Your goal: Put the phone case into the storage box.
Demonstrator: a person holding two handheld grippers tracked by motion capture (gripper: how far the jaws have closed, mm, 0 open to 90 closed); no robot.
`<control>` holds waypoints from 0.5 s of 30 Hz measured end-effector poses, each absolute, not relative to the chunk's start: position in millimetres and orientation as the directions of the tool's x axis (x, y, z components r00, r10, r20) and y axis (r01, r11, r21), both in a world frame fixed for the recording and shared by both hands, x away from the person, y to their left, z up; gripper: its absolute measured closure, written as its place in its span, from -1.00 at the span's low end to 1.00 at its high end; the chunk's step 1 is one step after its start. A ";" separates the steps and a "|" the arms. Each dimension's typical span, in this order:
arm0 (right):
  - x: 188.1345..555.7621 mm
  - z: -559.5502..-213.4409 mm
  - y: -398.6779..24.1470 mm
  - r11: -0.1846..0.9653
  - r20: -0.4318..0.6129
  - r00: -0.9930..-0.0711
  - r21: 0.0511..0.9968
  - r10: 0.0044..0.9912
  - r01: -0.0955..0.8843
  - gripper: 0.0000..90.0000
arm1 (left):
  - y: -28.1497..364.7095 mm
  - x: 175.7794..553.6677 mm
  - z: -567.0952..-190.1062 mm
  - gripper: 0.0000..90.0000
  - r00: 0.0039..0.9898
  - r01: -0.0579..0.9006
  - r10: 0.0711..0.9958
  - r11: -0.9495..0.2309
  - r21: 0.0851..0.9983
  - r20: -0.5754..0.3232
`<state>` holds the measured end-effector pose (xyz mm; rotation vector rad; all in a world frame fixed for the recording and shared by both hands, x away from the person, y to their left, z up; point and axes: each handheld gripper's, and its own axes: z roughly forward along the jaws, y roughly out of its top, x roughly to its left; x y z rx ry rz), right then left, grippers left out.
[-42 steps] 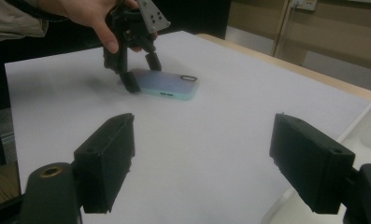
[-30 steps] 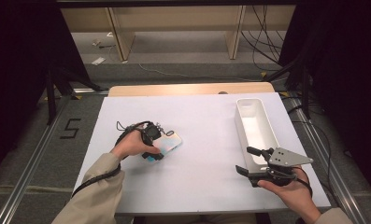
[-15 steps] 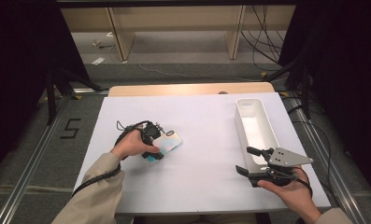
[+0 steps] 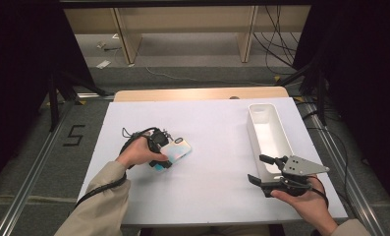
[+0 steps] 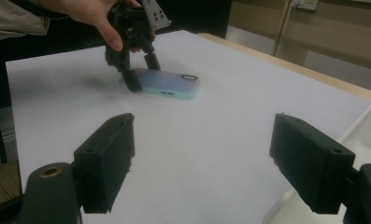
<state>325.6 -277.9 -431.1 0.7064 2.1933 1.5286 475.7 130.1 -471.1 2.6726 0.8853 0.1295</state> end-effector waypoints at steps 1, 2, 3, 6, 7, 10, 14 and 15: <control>325.6 -431.1 -277.9 0.284 -0.019 -0.804 0.940 0.594 0.188 -0.49 | 130.1 475.6 -471.1 -0.63 0.804 0.566 0.595 -0.756 0.329 -0.015; 325.6 -431.1 -277.9 0.284 -0.019 -0.804 0.940 0.594 0.188 -0.49 | 130.0 475.6 -471.0 -0.63 0.803 0.566 0.595 -0.756 0.329 -0.015; 325.6 -431.1 -277.9 0.284 -0.018 -0.804 0.940 0.594 0.188 -0.49 | 130.1 475.5 -471.1 -0.63 0.803 0.566 0.596 -0.755 0.330 -0.015; 325.5 -431.0 -277.8 0.283 -0.018 -0.804 0.940 0.595 0.188 -0.49 | 131.0 475.3 -471.1 -0.62 0.803 0.566 0.596 -0.753 0.335 -0.018; 325.4 -431.0 -277.8 0.283 -0.018 -0.804 0.941 0.594 0.188 -0.49 | 131.1 475.3 -471.0 -0.62 0.803 0.566 0.595 -0.753 0.335 -0.019; 325.3 -430.9 -277.8 0.282 -0.019 -0.803 0.941 0.595 0.186 -0.49 | 131.5 475.2 -470.8 -0.62 0.805 0.565 0.594 -0.754 0.336 -0.021; 325.4 -430.9 -278.0 0.281 -0.019 -0.803 0.941 0.596 0.186 -0.49 | 132.5 474.5 -470.7 -0.62 0.805 0.564 0.593 -0.751 0.344 -0.026; 325.4 -430.9 -278.0 0.281 -0.019 -0.803 0.941 0.595 0.186 -0.49 | 132.9 474.3 -470.8 -0.62 0.806 0.564 0.592 -0.750 0.345 -0.030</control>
